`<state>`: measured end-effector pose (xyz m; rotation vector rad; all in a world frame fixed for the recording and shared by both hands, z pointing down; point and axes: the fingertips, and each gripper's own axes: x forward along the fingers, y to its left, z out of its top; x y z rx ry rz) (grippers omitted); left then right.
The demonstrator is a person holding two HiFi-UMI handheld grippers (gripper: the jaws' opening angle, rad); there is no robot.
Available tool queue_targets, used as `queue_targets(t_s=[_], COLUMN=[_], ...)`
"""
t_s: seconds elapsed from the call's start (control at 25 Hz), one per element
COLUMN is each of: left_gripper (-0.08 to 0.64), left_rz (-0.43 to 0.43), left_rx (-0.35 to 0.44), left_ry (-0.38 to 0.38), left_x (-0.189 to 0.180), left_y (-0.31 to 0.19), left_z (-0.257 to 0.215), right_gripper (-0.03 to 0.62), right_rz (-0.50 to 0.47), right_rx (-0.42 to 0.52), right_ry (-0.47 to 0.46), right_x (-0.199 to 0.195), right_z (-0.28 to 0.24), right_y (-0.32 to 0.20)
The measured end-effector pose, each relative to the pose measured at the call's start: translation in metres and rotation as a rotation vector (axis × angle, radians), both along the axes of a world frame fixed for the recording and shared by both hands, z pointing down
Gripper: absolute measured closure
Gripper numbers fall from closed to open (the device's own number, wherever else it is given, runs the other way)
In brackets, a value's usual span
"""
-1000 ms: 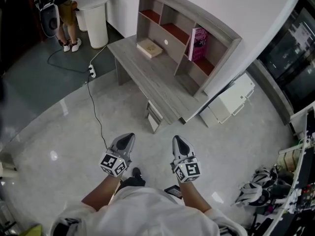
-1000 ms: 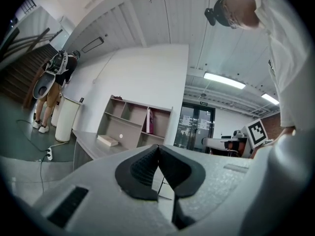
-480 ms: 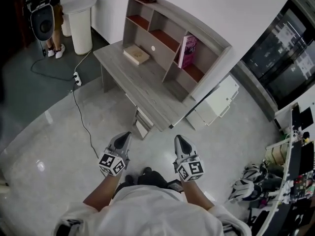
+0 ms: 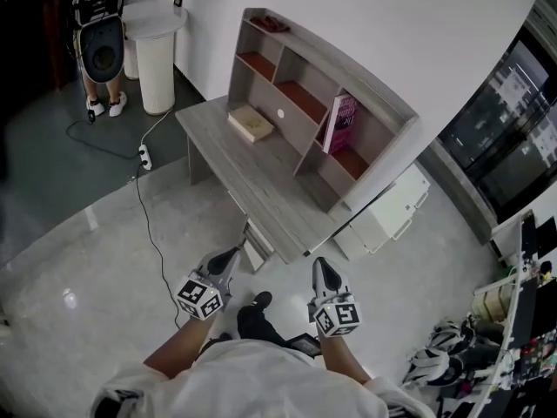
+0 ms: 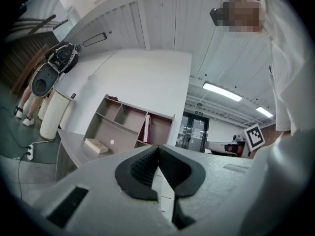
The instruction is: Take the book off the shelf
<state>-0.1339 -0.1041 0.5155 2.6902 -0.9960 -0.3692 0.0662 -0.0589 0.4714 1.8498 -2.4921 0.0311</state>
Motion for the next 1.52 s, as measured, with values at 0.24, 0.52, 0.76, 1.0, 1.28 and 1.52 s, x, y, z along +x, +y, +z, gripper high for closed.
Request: queue_targets(t_s=[0.24, 0.52, 0.76, 1.0, 1.28, 1.52], left_gripper=[0.545, 0.545, 0.545, 0.545, 0.545, 0.543], left_rz=[0.046, 0.068, 0.041, 0.022, 0.079, 0.106], left_rx=[0.028, 0.038, 0.057, 0.080, 0.110, 0.108], left_ry=[-0.041, -0.073, -0.129, -0.160, -0.182, -0.122], left_x=[0.030, 0.069, 0.100, 0.138, 0.187, 0.216], left_y=[-0.041, -0.095, -0.160, -0.220, -0.273, -0.310], left_z=[-0.010, -0.019, -0.032, -0.056, -0.076, -0.104], right_gripper=[0.574, 0.574, 0.574, 0.575, 0.574, 0.574], right_rz=[0.014, 0.048, 0.012, -0.040, -0.055, -0.029], right_rx=[0.029, 0.056, 0.132, 0.134, 0.154, 0.144], right_ry=[-0.060, -0.110, -0.064, -0.091, -0.097, -0.118], right_x=[0.023, 0.072, 0.105, 0.134, 0.162, 0.183], right_z=[-0.001, 0.004, -0.017, -0.028, -0.042, -0.033], right_y=[-0.045, -0.101, -0.153, -0.208, -0.246, -0.256])
